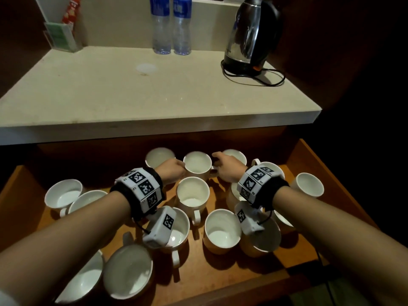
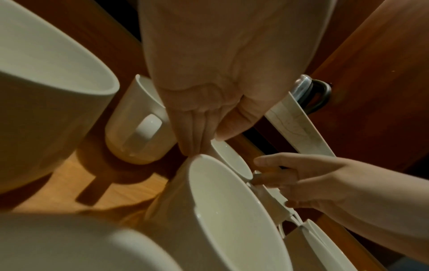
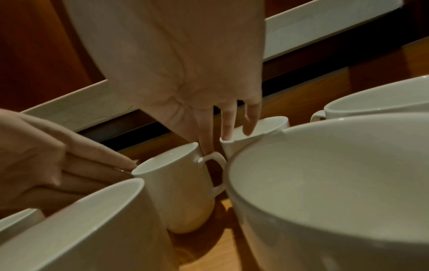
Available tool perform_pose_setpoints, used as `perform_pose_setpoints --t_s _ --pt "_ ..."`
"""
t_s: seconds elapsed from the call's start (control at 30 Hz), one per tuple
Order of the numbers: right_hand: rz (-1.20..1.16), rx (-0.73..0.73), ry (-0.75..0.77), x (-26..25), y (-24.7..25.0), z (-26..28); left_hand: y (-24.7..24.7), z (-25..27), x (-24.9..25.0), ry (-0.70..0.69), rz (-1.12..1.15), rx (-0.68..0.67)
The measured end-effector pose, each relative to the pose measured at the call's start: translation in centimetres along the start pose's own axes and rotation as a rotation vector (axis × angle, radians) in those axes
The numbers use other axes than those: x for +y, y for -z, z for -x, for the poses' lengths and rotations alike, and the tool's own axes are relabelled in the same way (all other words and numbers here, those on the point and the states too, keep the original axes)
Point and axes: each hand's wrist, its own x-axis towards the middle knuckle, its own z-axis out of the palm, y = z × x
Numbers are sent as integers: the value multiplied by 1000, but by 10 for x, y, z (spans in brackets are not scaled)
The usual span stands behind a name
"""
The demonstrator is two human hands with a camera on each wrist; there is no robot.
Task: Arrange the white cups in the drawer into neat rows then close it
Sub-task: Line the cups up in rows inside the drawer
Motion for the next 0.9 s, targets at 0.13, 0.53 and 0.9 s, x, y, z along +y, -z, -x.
perform_pose_setpoints --t_s 0.13,0.53,0.9 --pt "128 19 7 8 2 2 1 -5 1 8 9 -21" --pt "78 9 96 11 -1 -3 -2 -21 -4 71 31 -23" --pt "-28 44 119 12 7 8 -4 -29 -8 40 77 -51"
